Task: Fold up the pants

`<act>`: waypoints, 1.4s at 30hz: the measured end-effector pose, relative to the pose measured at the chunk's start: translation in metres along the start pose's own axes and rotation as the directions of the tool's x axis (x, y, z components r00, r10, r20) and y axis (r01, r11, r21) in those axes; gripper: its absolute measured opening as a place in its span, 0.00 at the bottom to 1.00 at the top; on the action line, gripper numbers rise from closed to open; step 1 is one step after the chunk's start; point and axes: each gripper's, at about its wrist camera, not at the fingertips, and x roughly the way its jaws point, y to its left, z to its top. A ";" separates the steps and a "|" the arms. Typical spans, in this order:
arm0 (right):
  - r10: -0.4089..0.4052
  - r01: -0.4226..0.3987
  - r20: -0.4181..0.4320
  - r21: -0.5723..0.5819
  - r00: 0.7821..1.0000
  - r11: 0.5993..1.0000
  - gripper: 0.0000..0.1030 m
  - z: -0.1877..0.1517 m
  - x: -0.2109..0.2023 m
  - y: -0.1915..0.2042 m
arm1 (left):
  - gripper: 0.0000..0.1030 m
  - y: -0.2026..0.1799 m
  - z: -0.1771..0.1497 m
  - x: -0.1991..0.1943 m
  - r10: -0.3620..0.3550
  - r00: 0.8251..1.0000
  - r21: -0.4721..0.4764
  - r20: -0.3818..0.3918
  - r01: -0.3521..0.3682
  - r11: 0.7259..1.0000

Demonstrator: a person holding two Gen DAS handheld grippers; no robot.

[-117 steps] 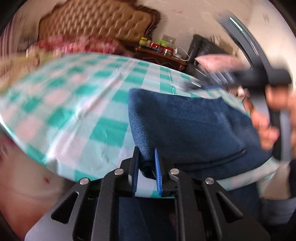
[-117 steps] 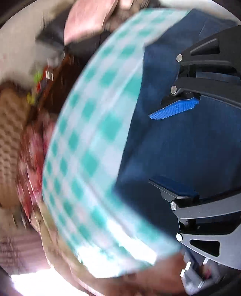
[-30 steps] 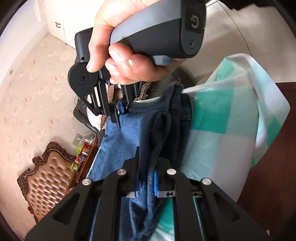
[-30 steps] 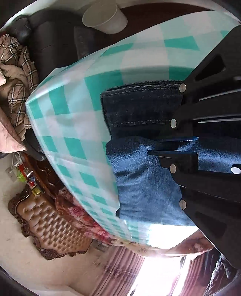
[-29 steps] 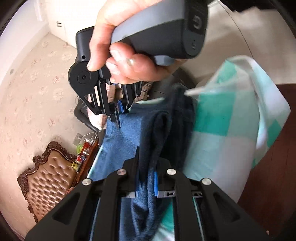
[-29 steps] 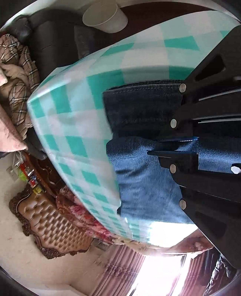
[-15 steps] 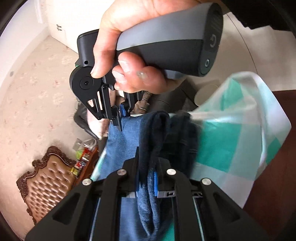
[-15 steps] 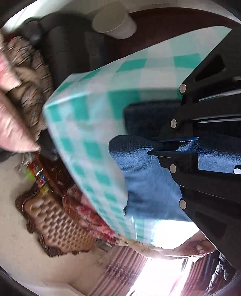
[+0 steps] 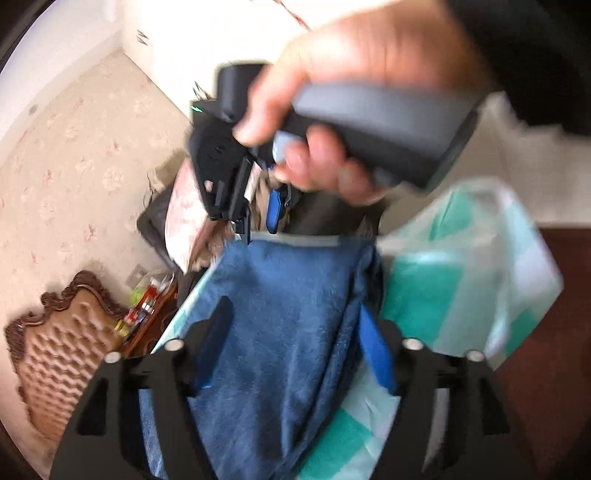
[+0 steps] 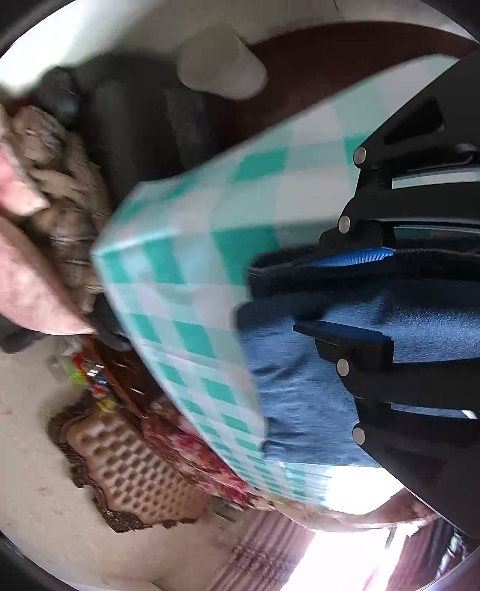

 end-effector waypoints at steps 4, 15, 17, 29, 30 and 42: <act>-0.050 0.063 0.098 -0.129 0.994 0.990 0.32 0.001 -0.025 0.042 | 0.67 0.062 -0.006 -0.030 -0.035 0.998 -0.305 0.053 0.049 0.951; -0.254 0.267 0.087 -0.214 0.963 0.939 0.40 -0.017 0.059 0.066 | 0.36 0.184 -0.057 0.019 -0.142 0.978 -0.590 -0.150 0.026 0.807; -0.254 0.266 0.083 -0.206 0.964 0.942 0.40 -0.016 0.059 0.064 | 0.27 0.200 -0.070 0.029 -0.149 0.970 -0.607 -0.192 0.002 0.795; -0.249 0.269 0.115 -0.213 0.962 0.939 0.40 -0.024 0.061 0.063 | 0.10 0.263 -0.142 0.166 -0.345 0.850 -0.722 -0.398 -0.058 0.689; -0.246 0.266 0.115 -0.210 0.962 0.941 0.40 -0.024 0.061 0.062 | 0.11 0.262 -0.135 0.158 -0.341 0.863 -0.720 -0.373 -0.038 0.693; -0.255 0.275 0.118 -0.210 0.960 0.938 0.41 -0.024 0.062 0.062 | 0.47 0.199 -0.083 0.124 -0.447 0.853 -0.674 -0.270 0.165 0.720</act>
